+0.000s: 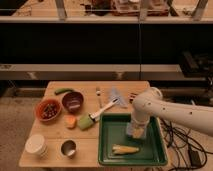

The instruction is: Wipe tray with sponge

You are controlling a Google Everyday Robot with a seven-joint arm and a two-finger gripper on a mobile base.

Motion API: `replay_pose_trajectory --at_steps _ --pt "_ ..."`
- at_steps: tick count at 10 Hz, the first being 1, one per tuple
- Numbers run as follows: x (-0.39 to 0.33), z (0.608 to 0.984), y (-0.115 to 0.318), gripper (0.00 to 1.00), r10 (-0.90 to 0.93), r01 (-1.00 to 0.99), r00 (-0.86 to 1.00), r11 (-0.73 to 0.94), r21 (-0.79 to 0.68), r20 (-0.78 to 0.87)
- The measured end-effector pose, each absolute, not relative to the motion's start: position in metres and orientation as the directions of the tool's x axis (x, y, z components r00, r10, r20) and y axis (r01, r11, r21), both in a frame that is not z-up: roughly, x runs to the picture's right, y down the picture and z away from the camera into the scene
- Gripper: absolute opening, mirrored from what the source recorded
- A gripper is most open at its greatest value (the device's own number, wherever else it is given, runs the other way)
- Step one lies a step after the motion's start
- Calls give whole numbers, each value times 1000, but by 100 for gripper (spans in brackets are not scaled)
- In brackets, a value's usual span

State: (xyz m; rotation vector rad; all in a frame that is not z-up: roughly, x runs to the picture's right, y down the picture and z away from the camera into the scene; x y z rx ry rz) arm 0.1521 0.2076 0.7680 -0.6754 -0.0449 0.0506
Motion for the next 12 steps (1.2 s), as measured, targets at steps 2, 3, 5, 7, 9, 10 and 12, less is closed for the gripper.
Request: replay_pose_trajectory --at_steps 2,3,5,7,9,10,12 --pt "116 768 207 31 31 14 998 780 -626 61" --pt "103 767 208 31 19 33 997 779 -626 76" --pt "71 764 217 31 -20 89 993 773 -628 116" --pt "66 761 223 31 -41 114 991 769 -628 130" --pt "78 751 230 31 -57 128 990 767 -629 132" --pt "88 748 230 31 -57 124 990 768 -629 126" --pt "122 741 229 31 -35 89 995 769 -633 97"
